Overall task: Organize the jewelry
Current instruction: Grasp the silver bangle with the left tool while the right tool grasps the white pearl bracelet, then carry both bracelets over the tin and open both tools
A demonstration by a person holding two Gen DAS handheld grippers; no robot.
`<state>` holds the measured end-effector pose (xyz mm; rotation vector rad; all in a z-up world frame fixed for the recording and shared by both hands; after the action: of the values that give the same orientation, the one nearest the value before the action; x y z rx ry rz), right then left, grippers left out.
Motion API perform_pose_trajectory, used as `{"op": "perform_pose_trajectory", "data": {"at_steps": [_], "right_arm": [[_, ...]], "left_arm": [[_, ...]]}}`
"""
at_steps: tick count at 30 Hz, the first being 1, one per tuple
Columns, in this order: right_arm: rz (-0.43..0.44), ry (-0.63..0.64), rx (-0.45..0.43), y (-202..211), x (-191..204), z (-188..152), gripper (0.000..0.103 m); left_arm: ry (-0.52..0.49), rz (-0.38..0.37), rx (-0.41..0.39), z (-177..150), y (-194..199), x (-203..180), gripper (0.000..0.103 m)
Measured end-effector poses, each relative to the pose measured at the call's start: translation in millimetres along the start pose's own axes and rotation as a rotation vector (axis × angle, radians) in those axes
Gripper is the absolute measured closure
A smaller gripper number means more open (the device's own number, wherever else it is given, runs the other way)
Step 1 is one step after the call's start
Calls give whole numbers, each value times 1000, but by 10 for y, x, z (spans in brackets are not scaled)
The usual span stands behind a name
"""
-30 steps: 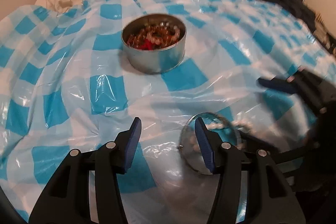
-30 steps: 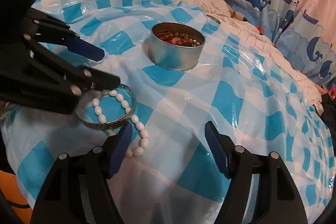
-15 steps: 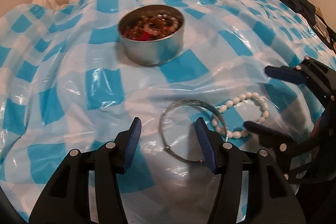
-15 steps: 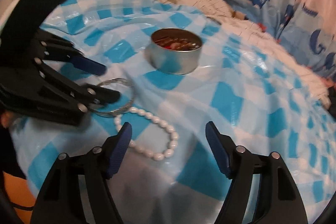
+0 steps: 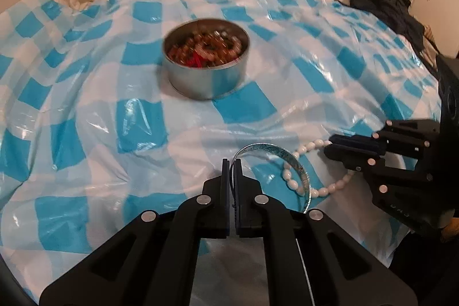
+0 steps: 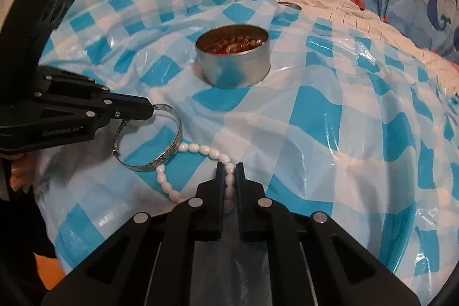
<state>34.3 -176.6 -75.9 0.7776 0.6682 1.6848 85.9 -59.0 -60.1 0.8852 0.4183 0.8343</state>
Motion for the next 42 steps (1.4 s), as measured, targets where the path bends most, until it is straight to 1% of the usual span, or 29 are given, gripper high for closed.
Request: {"op": "perform_pose_trajectory", "data": {"at_steps": [4, 9, 12, 15, 18, 21, 26, 28, 29, 30, 31, 32, 33, 34, 35, 36, 37, 40, 41, 42], "right_arm": [[51, -55, -42, 106, -44, 89, 95], [118, -125, -98, 244, -100, 195, 95], [160, -157, -140, 338, -116, 263, 95], [192, -176, -189, 442, -122, 342, 95], [219, -195, -223, 499, -137, 430, 95], [239, -214, -245, 520, -173, 522, 95], [255, -228, -280, 536, -230, 708, 95], [257, -227, -287, 530, -239, 777, 95], [258, -225, -289, 524, -241, 810, 95], [261, -223, -290, 508, -240, 861, 95], [267, -222, -289, 487, -236, 920, 95], [274, -220, -290, 467, -225, 976, 95], [284, -213, -291, 445, -200, 1061, 95], [296, -206, -293, 429, -167, 1135, 95], [308, -202, -295, 417, -145, 1193, 95], [331, -200, -298, 404, -107, 1280, 95], [351, -200, -301, 387, -70, 1361, 95], [412, -221, -304, 317, 1, 1565, 95], [425, -233, -300, 272, 11, 1614, 95], [404, -246, -283, 155, -1, 1662, 95]], "left_arm": [[36, -1, -14, 30, 27, 100, 101], [38, 2, -15, 58, 4, 103, 101], [29, -6, -47, 125, 59, 84, 100], [19, 3, -70, 202, 114, 86, 100], [31, 6, -96, 305, 156, 129, 100], [58, -2, -132, 445, 183, 194, 100], [121, -23, -224, 827, 226, 309, 100], [170, -38, -270, 1021, 194, 405, 100], [197, -41, -280, 1096, 151, 463, 100], [220, -35, -278, 1154, 83, 520, 100], [241, -10, -245, 1193, -55, 595, 100], [253, 17, -187, 1192, -217, 648, 100], [272, 21, -141, 1162, -348, 689, 100], [302, 21, -114, 1116, -427, 726, 99], [342, -1, -100, 1073, -480, 760, 99], [355, -20, -100, 1062, -483, 773, 99], [362, -30, -113, 1046, -433, 792, 96], [396, -19, -174, 989, -187, 906, 92], [406, -4, -190, 948, -92, 960, 90], [411, 8, -196, 916, -42, 997, 87]]}}
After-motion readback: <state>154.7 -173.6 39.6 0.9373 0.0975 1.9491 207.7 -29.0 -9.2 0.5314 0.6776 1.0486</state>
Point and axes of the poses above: each gripper's, at about its wrist camera, not at the fingertips, and y roughly against the way its jaws point, x to its left, z to its top, the point moved 6 cm from there along -y, roughly the way its jaws point, and after that the axes turned 11 degrees about -y, right-handed, at the moved point
